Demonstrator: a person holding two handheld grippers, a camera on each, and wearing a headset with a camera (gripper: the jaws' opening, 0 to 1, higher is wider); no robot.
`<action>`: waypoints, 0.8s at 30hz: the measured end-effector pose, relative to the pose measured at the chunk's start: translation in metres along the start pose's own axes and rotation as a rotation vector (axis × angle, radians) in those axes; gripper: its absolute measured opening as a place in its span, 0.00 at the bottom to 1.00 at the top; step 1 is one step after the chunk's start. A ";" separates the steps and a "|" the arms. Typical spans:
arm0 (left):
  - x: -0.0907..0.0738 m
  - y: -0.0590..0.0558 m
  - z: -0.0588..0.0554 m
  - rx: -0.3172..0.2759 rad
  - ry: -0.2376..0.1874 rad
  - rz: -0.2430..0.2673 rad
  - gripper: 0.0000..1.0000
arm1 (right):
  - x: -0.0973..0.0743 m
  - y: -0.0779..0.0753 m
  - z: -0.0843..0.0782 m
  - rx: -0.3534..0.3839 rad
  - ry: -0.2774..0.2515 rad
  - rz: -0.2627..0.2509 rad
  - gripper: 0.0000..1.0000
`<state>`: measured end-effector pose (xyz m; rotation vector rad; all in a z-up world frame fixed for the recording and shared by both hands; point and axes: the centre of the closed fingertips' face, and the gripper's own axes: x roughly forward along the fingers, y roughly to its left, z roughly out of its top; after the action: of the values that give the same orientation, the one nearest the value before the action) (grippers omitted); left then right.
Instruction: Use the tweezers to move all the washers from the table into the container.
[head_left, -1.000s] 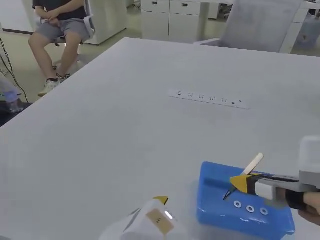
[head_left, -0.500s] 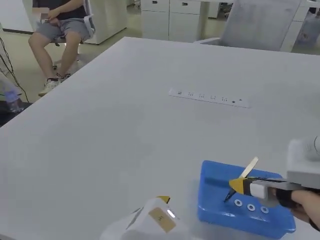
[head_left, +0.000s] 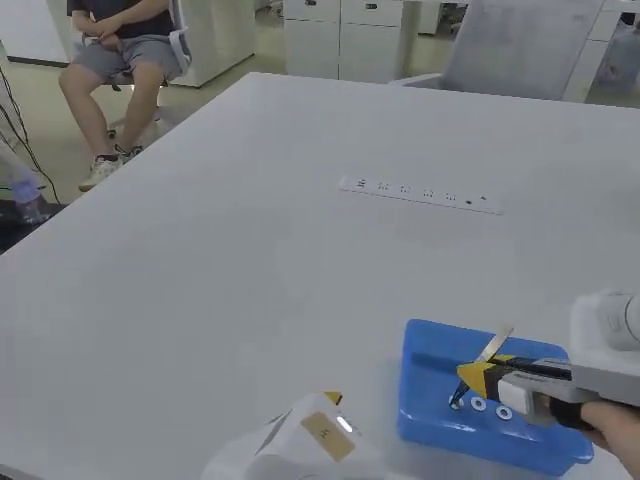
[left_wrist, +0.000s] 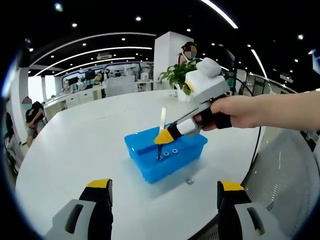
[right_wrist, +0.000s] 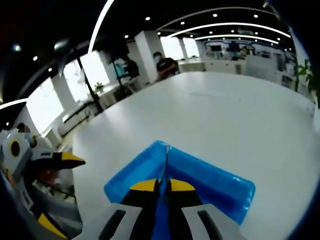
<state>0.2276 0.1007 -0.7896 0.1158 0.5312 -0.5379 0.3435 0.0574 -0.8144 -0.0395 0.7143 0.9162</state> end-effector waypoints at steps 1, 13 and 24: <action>0.000 0.000 0.000 0.002 0.001 0.000 0.88 | 0.000 0.000 0.000 -0.005 -0.001 0.002 0.04; 0.000 -0.001 -0.001 0.003 0.005 -0.003 0.88 | -0.012 0.008 0.011 -0.040 -0.042 0.003 0.04; 0.001 -0.003 -0.001 0.004 0.009 -0.012 0.88 | -0.037 0.022 0.027 -0.081 -0.084 0.019 0.04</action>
<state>0.2260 0.0984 -0.7910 0.1190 0.5397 -0.5505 0.3272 0.0540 -0.7661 -0.0653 0.6000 0.9591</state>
